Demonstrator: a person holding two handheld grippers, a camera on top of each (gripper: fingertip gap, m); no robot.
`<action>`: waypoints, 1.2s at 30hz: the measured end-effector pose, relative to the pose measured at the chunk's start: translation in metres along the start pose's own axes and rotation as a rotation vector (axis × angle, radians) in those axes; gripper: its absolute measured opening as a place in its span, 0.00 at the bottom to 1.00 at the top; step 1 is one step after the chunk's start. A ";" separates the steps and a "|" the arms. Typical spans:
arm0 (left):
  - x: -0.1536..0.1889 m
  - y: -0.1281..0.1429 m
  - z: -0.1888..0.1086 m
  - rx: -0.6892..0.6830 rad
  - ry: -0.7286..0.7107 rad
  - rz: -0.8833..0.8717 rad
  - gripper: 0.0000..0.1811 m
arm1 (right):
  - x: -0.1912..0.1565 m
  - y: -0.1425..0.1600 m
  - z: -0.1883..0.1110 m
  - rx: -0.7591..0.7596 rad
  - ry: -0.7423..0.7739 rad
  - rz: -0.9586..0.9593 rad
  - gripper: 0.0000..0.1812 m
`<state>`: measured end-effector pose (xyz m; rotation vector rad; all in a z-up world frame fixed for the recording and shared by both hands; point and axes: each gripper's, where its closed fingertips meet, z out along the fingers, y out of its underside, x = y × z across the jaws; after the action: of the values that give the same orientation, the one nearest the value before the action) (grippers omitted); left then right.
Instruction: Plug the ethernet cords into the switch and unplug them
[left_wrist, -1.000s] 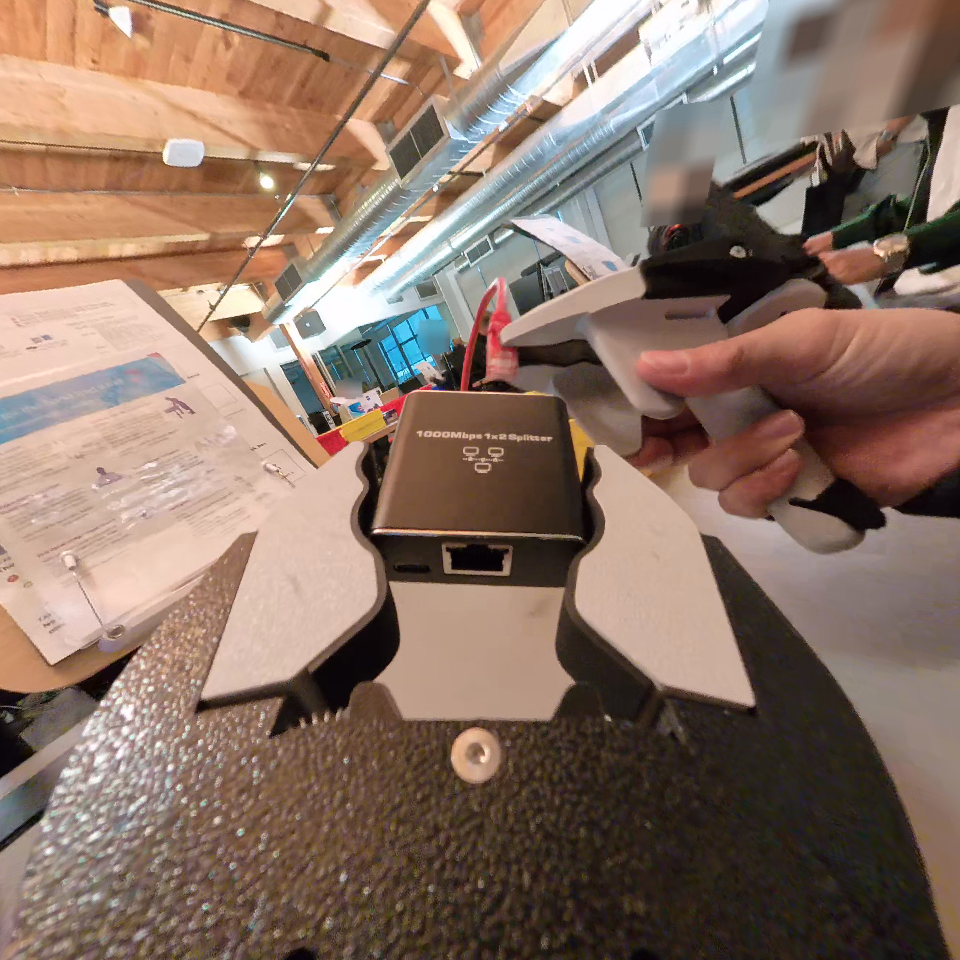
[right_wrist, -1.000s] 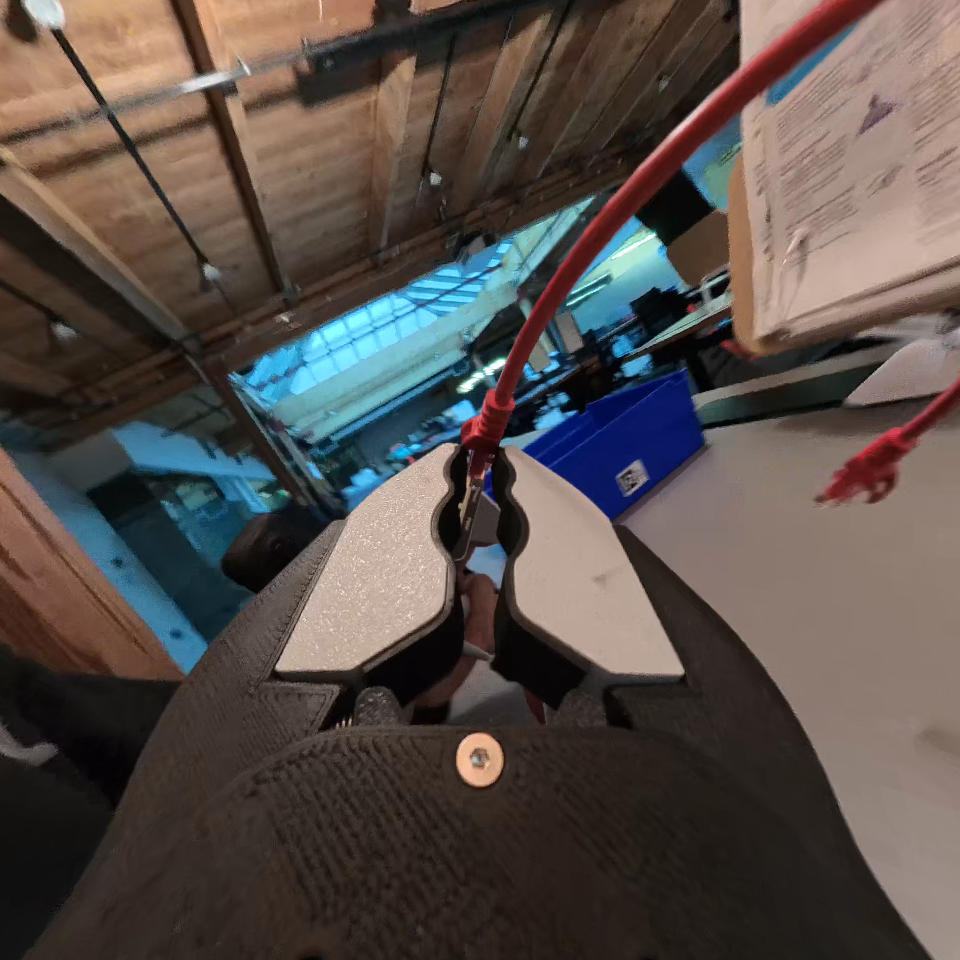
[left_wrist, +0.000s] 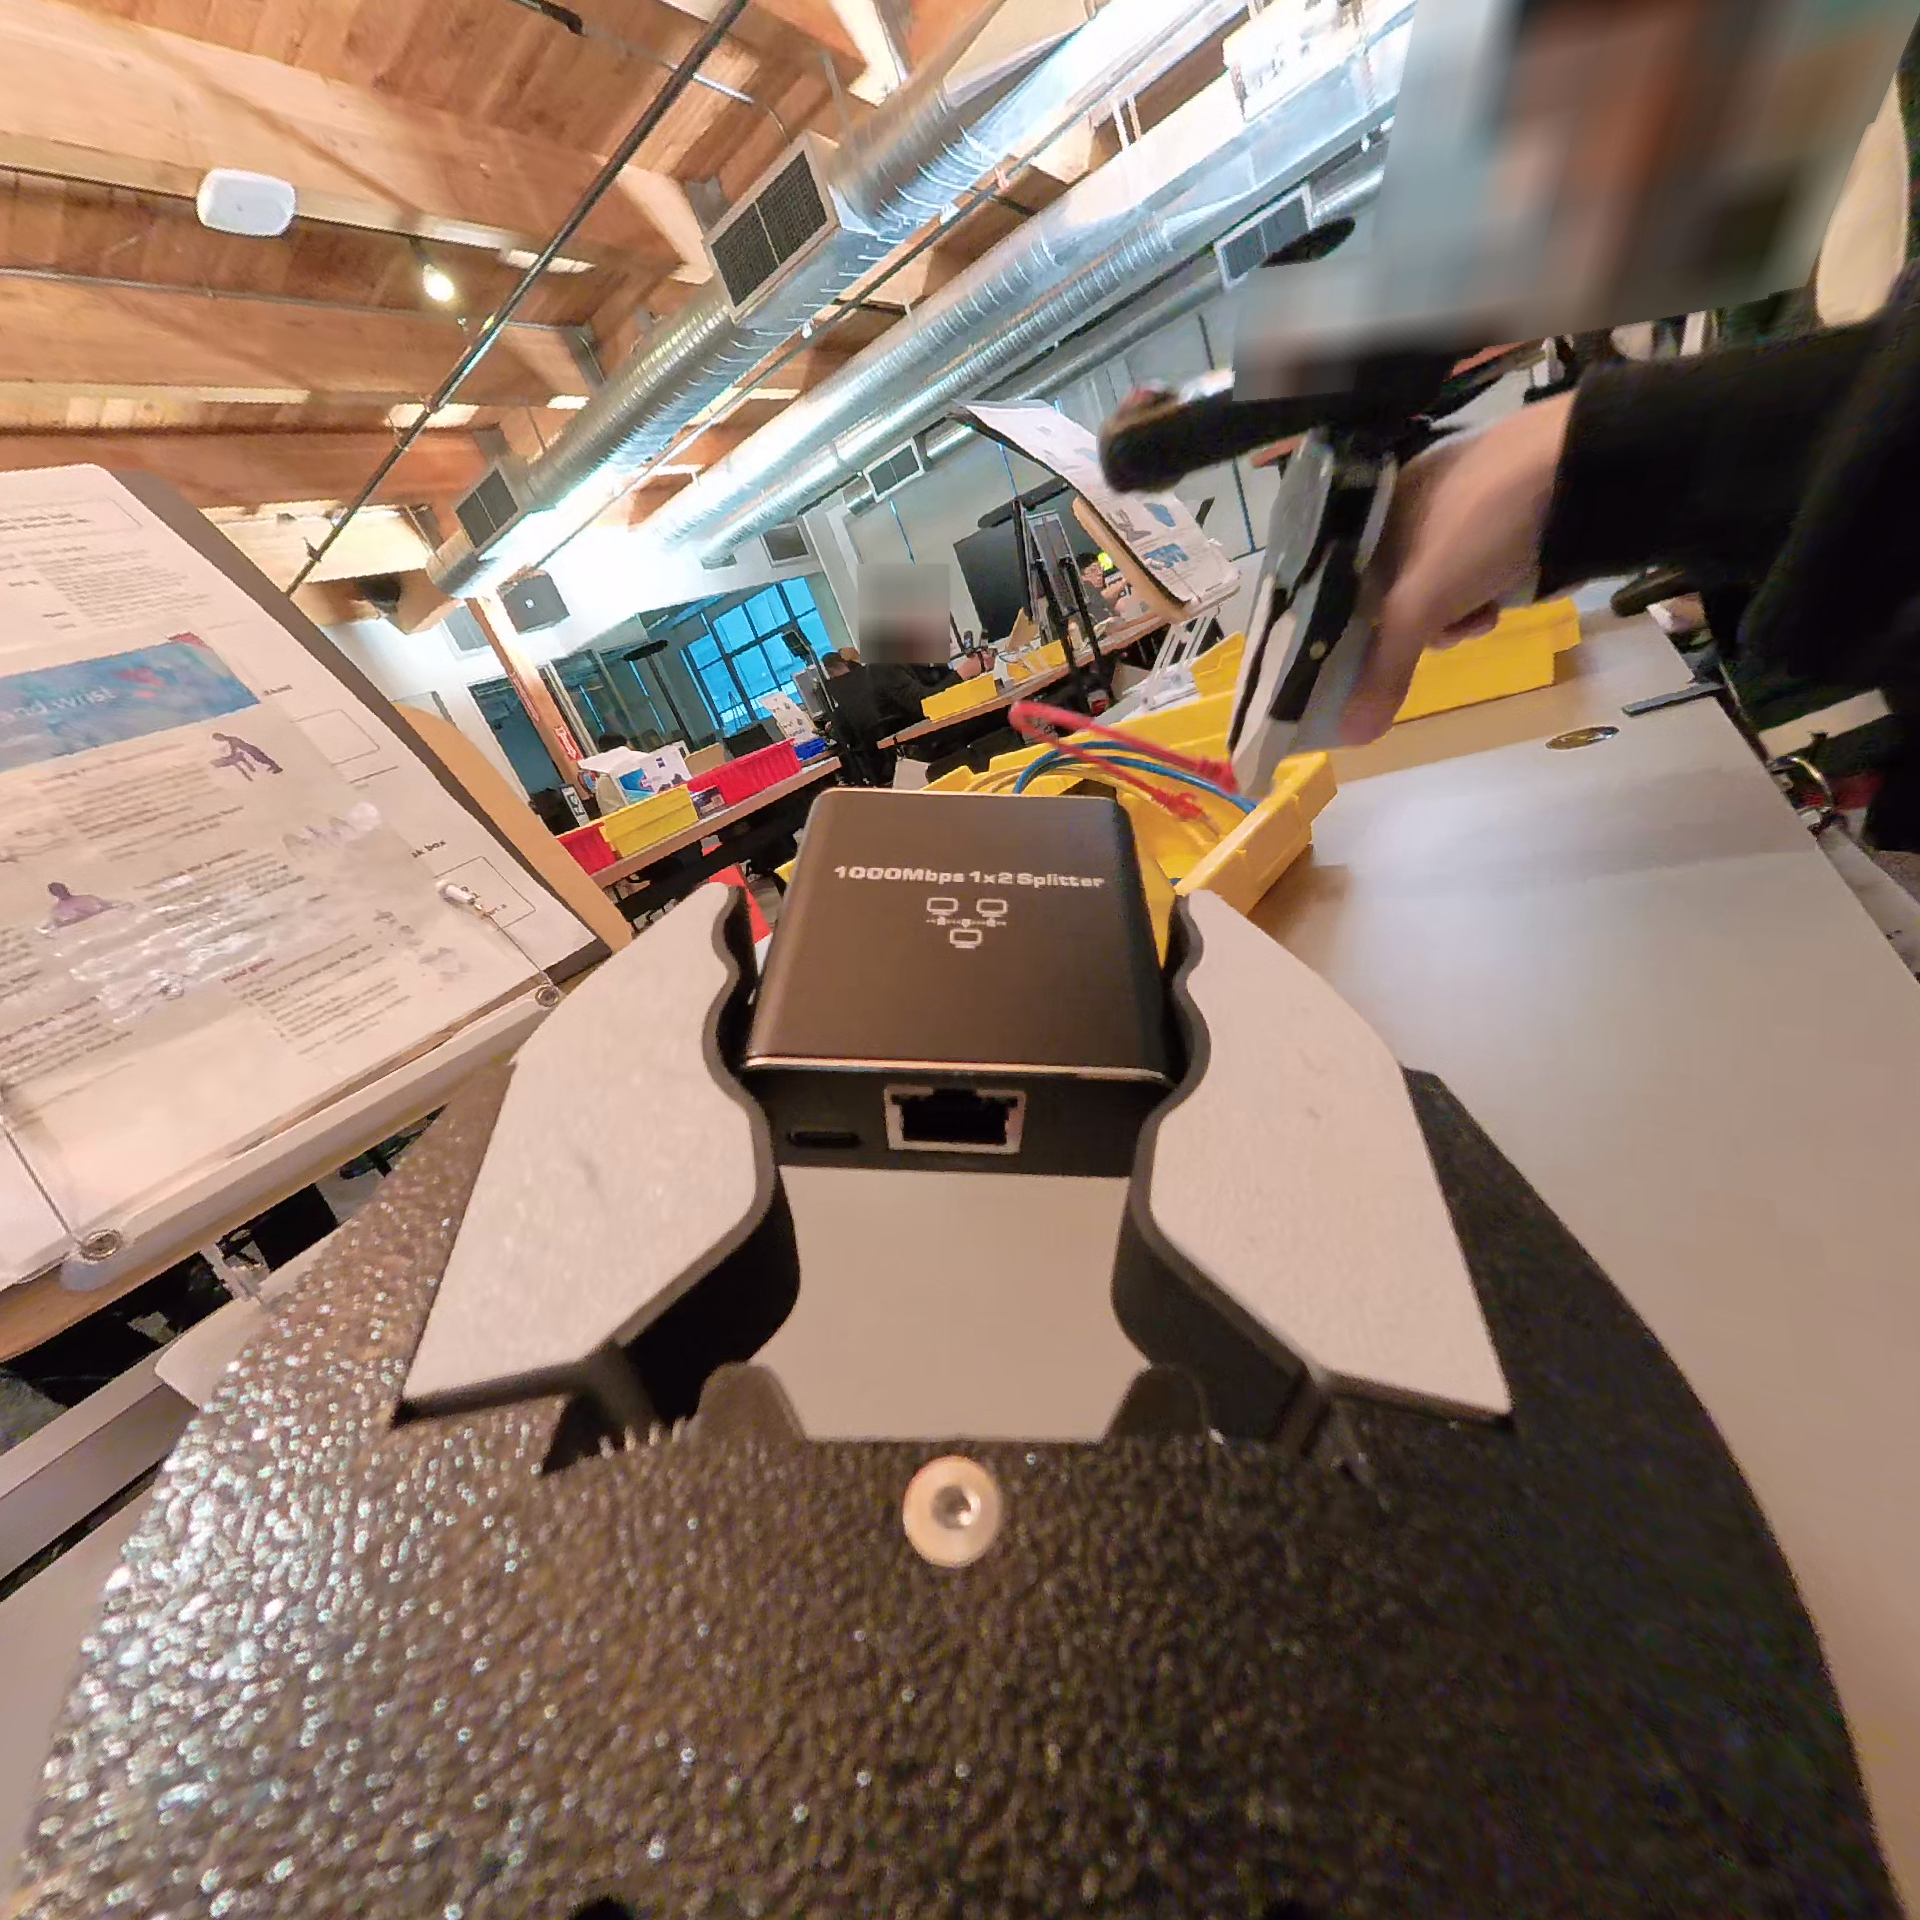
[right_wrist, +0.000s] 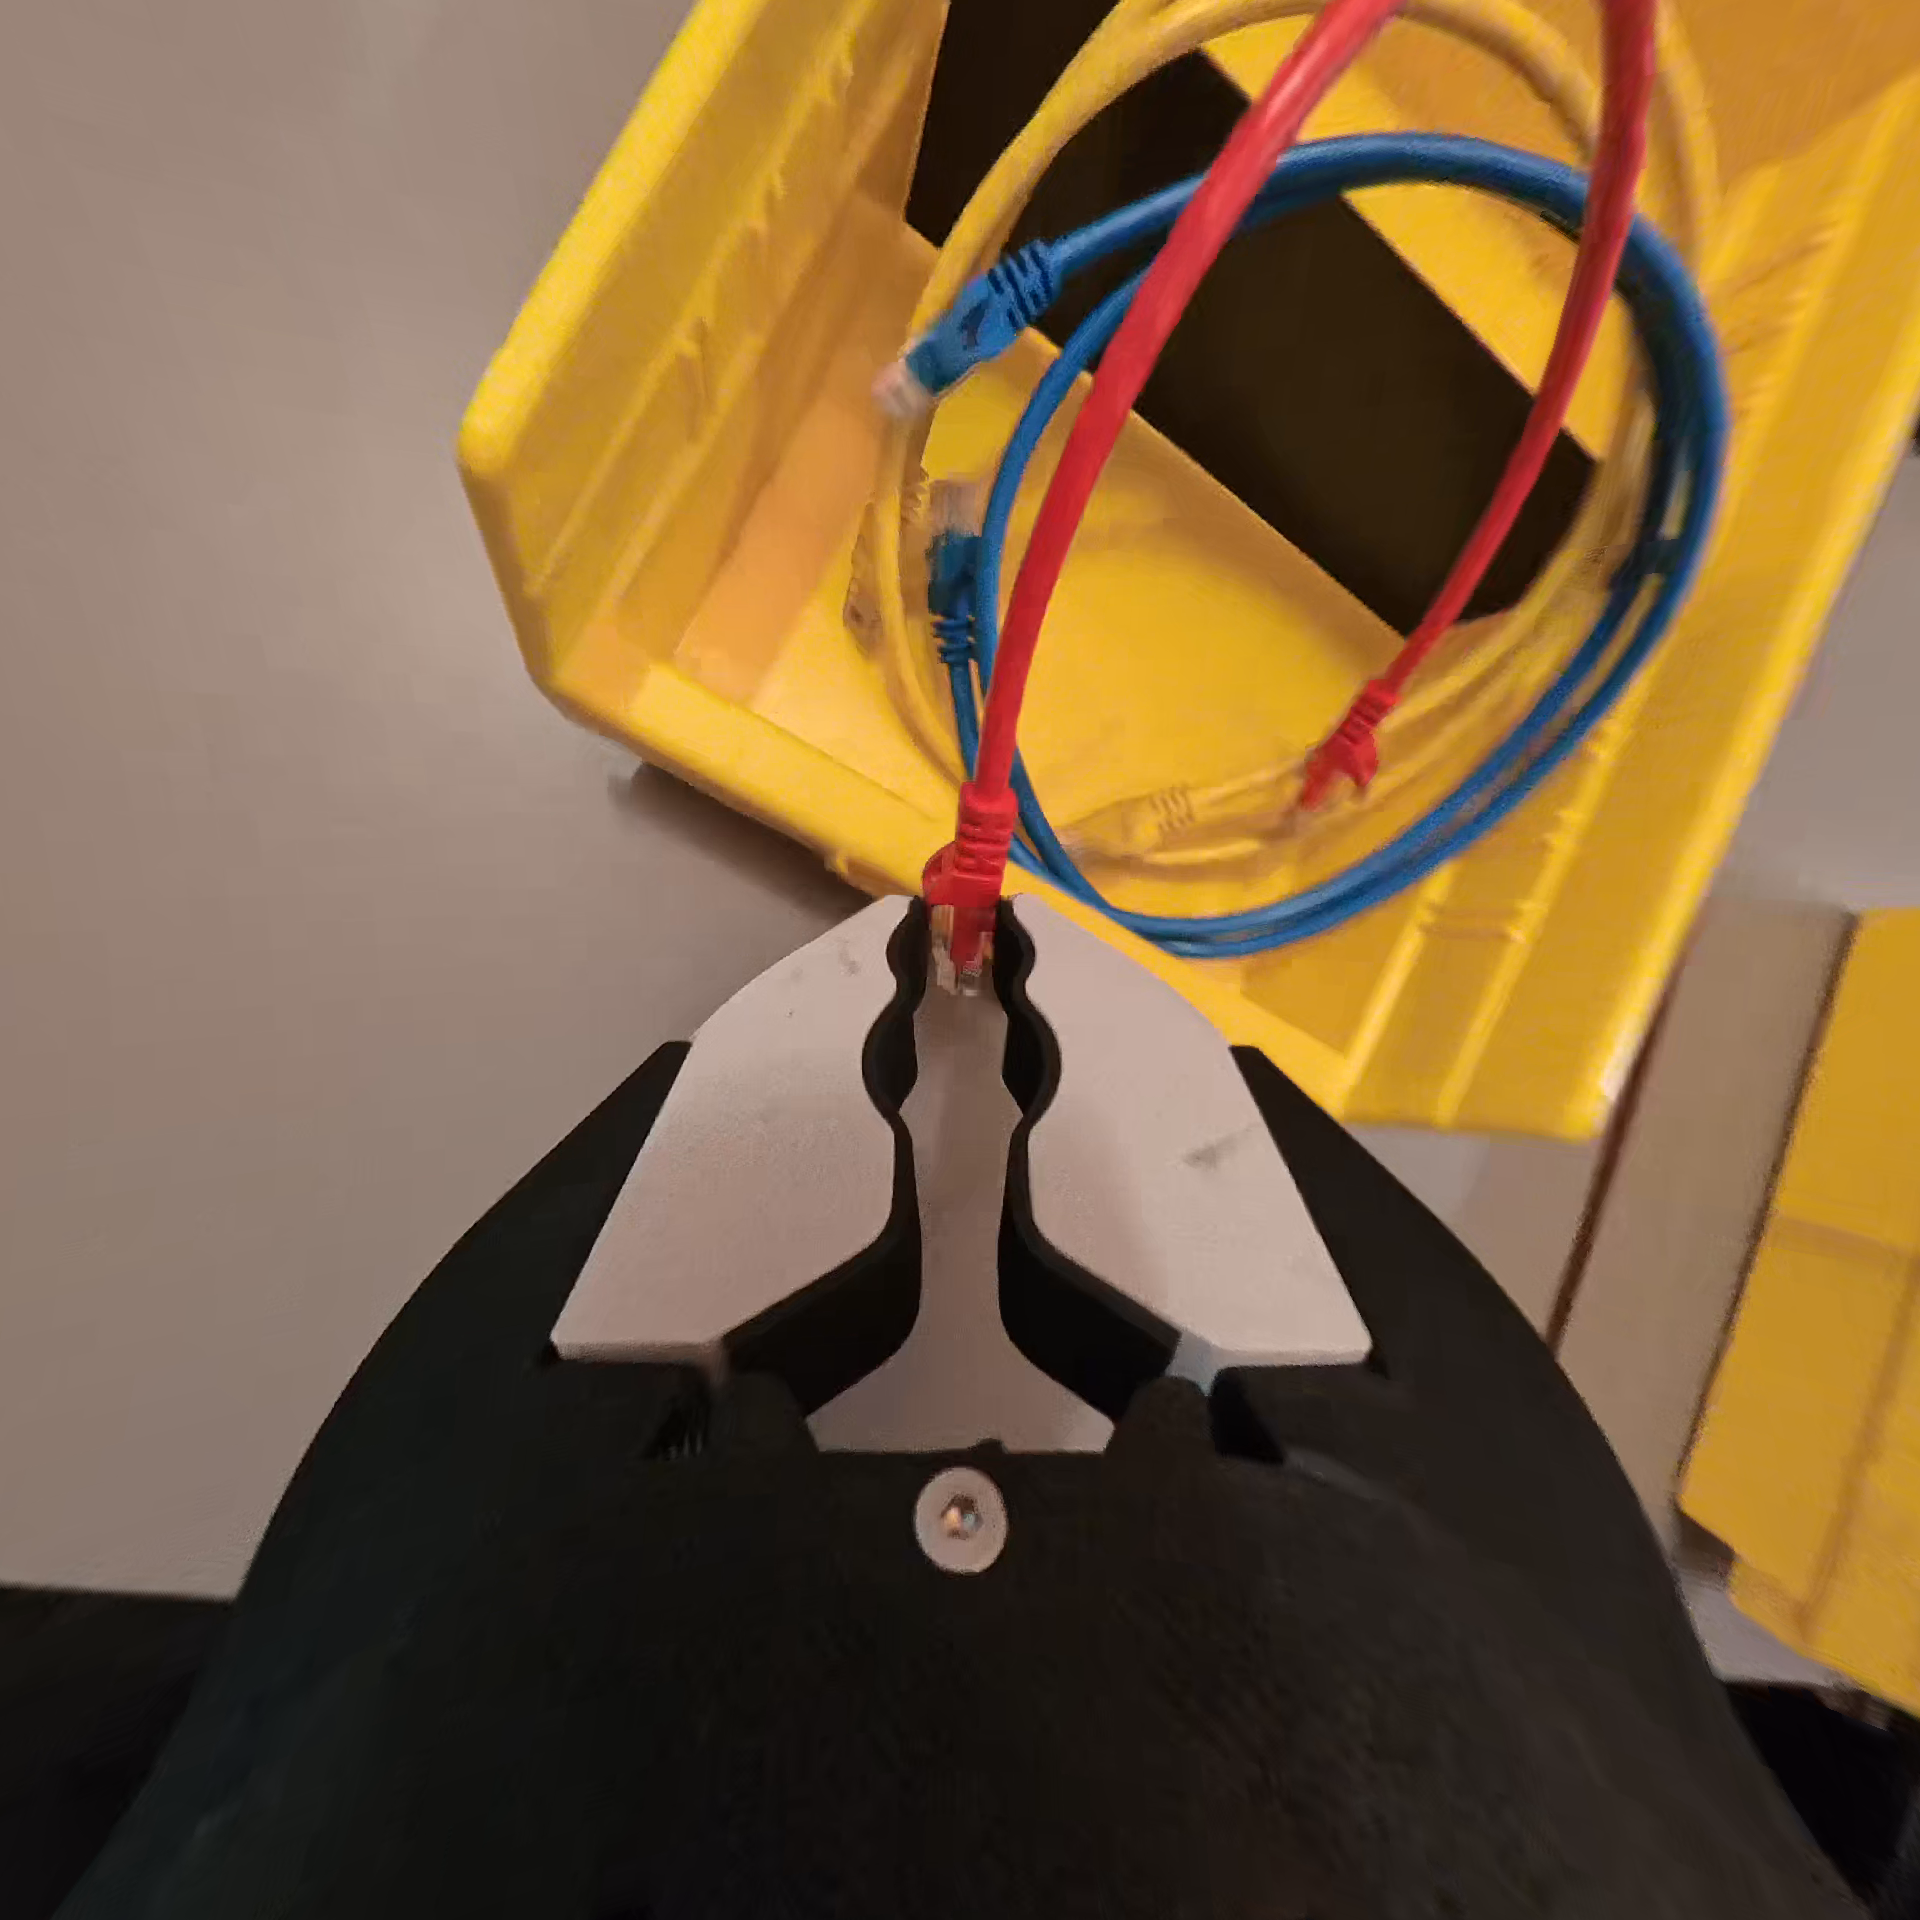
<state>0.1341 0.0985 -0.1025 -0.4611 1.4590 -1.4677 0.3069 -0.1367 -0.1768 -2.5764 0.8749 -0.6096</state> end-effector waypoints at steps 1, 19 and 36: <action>0.000 0.000 0.000 0.001 0.001 -0.002 0.41 | -0.004 -0.004 0.009 0.001 -0.017 0.004 0.07; 0.007 0.006 0.002 -0.029 0.031 0.012 0.41 | -0.079 -0.057 -0.039 0.495 -0.480 0.227 0.38; 0.008 0.008 0.002 -0.027 0.047 -0.017 0.41 | -0.018 -0.030 0.001 0.377 0.070 0.004 0.07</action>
<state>0.1351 0.0922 -0.1127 -0.4594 1.5168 -1.4829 0.3089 -0.1032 -0.1689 -2.2252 0.7068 -0.7854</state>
